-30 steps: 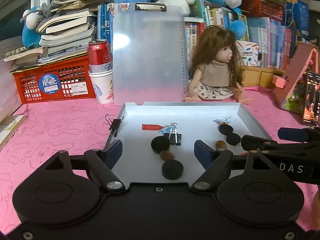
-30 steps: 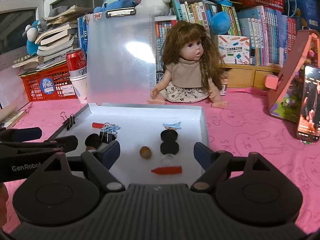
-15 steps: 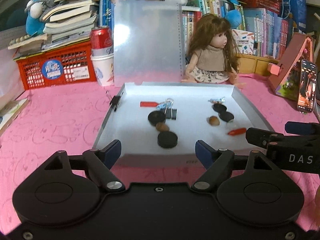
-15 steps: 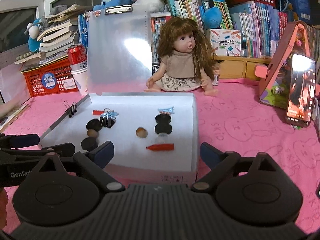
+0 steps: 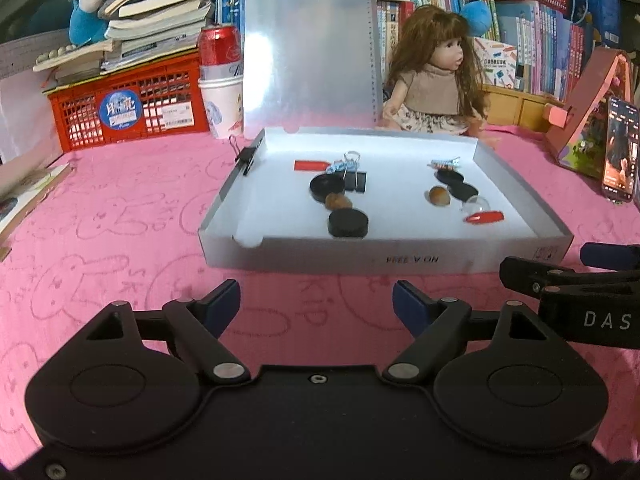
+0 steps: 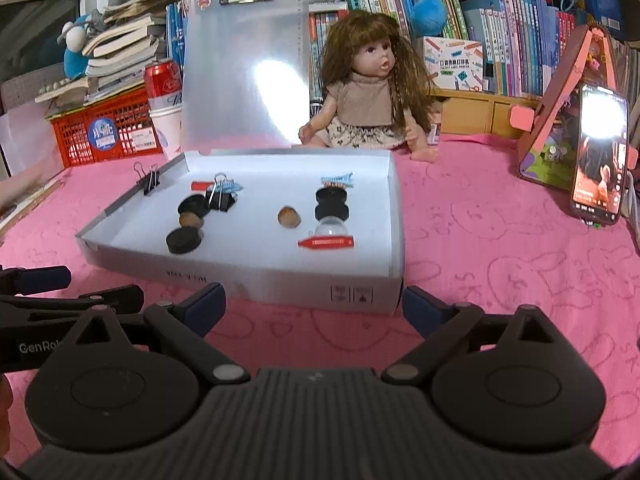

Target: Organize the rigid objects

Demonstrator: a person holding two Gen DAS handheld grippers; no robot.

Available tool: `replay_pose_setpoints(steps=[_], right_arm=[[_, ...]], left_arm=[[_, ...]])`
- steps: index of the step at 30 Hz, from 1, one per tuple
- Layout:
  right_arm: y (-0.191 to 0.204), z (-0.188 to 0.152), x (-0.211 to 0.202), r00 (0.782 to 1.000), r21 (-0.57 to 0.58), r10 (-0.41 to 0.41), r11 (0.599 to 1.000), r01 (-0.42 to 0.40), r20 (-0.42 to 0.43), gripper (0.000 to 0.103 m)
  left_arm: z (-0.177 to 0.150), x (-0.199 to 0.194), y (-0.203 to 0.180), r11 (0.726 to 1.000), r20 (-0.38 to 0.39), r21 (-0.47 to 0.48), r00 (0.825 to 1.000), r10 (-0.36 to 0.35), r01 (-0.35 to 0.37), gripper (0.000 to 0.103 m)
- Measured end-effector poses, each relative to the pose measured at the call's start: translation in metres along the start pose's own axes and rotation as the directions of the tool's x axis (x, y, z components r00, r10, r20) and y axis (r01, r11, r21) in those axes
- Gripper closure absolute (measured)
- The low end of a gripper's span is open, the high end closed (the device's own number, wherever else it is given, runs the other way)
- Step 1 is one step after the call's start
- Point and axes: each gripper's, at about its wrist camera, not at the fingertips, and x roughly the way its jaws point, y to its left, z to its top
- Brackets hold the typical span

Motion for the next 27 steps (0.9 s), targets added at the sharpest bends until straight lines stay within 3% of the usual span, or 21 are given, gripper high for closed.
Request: replay_pose_setpoints(steps=[9,27], right_arm=[[-0.002,-0.014,0.009,0.999,0.003,-0.016,1.000,0.016,-0.042,0.002],[0.004,-0.021,0.014,0.998,-0.028,-0.043,0.999,0.042,-0.044,0.000]], left_arm=[[-0.011,0.011,0.000,1.000,-0.029,0.007,0.999,0.022,-0.022,0.019],[-0.015,0.016,0.006,1.000,0.002,-0.018,1.000,0.025,-0.025,0.006]])
